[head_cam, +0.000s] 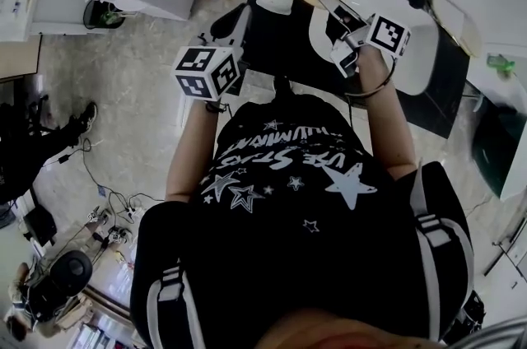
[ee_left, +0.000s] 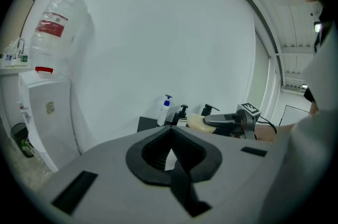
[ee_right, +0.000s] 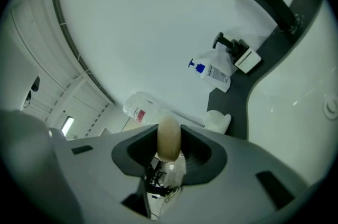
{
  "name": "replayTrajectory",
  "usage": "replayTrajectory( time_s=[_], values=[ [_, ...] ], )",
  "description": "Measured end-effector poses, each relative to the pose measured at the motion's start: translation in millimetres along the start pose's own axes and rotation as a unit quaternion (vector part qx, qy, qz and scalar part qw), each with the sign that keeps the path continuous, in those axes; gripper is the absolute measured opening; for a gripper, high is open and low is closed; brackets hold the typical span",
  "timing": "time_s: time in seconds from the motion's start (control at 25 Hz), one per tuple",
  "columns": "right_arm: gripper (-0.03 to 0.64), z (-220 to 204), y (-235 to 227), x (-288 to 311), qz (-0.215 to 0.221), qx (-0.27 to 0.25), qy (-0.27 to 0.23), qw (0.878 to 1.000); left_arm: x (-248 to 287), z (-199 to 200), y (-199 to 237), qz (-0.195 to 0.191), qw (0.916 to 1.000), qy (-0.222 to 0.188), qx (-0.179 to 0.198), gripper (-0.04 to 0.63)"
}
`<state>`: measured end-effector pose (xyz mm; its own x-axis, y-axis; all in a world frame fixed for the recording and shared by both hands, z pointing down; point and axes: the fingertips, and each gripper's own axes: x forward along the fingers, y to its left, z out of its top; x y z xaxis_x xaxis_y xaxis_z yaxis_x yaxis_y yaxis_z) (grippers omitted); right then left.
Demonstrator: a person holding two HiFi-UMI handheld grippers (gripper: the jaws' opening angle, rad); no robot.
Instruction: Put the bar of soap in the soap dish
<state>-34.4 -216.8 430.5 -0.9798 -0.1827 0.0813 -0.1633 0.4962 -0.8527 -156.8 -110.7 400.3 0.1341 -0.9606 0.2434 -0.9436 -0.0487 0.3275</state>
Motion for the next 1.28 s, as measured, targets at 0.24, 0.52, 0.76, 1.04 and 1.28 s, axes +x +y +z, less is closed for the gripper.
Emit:
replayTrajectory(
  time_s=[0.24, 0.52, 0.76, 1.04, 1.28],
  values=[
    [0.127, 9, -28, 17, -0.078, -0.041, 0.037, 0.995, 25, 1, 10, 0.004, 0.9999, 0.014, 0.000, 0.011],
    [0.127, 2, -51, 39, -0.140, -0.127, 0.073, 0.979, 49, 5, 25, -0.016, 0.9993, 0.032, 0.007, 0.011],
    [0.127, -5, -65, 58, -0.203, -0.211, 0.107, 0.950, 71, 4, 41, -0.054, 0.9965, 0.062, 0.013, 0.011],
    [0.127, -13, -67, 75, -0.282, -0.362, 0.175, 0.871, 95, 5, 54, -0.108, 0.9897, 0.093, 0.016, 0.011],
    [0.127, -17, -69, 79, -0.335, -0.436, 0.219, 0.806, 109, -4, 58, -0.139, 0.9838, 0.112, 0.014, 0.011]
  ],
)
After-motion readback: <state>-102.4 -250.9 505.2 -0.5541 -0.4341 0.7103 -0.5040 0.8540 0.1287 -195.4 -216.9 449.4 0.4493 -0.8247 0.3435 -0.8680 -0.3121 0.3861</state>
